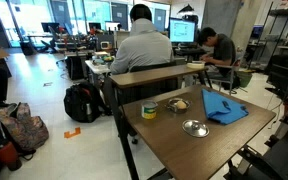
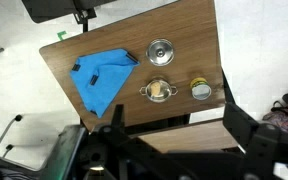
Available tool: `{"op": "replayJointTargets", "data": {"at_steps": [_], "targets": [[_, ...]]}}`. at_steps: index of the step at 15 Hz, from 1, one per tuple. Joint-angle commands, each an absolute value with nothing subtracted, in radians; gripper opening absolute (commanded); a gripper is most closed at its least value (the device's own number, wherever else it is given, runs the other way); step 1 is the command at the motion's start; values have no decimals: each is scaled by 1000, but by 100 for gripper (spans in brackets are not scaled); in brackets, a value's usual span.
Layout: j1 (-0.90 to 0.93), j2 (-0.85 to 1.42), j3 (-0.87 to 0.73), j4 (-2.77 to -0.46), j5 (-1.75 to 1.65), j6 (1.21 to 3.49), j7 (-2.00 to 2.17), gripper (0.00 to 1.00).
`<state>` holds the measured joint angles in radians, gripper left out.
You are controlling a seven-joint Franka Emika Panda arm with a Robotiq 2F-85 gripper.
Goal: Pick up the potato plush toy from the pot and put it on the table
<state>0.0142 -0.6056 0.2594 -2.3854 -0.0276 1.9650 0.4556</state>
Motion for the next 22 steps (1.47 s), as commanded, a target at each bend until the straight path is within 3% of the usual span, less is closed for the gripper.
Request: {"op": "replayJointTargets", "data": {"at_steps": [1,9,16,22], "targets": [[22,-604,253,-2383,-32,1963,459,100],[0,-551,250,-2364,-32,1993,485,100],[-78,-196,204,-2223,-71,2134,581,100],[-26,146,133,-2018,-79,2147,669,100]]}}
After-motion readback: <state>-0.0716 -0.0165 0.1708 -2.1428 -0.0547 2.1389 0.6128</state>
